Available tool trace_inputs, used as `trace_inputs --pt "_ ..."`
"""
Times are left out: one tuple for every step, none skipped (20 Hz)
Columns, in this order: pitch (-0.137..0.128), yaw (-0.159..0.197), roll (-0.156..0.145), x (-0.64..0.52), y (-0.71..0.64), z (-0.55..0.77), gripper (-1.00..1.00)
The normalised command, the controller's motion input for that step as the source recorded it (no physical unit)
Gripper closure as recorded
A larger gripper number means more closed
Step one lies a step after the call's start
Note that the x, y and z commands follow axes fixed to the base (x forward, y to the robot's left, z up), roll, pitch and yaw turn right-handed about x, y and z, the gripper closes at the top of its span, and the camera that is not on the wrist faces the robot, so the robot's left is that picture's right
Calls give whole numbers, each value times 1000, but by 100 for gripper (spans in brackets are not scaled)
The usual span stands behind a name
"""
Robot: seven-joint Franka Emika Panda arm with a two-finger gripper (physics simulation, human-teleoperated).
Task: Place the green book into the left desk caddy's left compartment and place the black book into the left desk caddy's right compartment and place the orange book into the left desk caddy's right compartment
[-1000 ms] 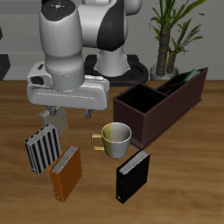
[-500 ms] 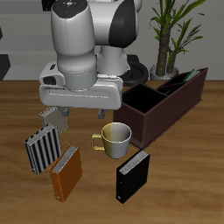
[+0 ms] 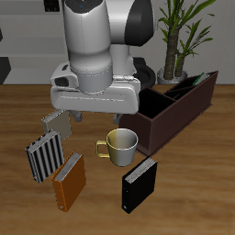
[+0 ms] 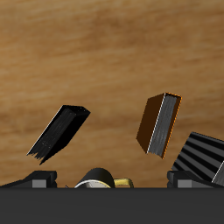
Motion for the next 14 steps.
trace_inputs --pt "22 4 28 162 225 -19 -100" --pt "11 -74 -27 120 220 -21 -100" --pt "24 -74 36 300 327 -91 -100" --pt "34 -129 -43 478 629 -326 -100" --pt "41 -112 -18 195 368 -255 -100" --pt "24 -35 57 58 552 -270 -100" --pt "-51 -5 -1 136 496 -190 -100" --pt "22 -109 53 124 527 -260 -100" --pt "12 13 99 25 418 -159 -100" --pt "21 -43 55 -55 259 -143 -100" --pt "0 0 0 0 0 0 -100" --pt "0 0 0 0 0 0 -100" --pt "26 -108 149 179 933 -442 -100" --pt "2 -9 150 141 1152 -764 -100"
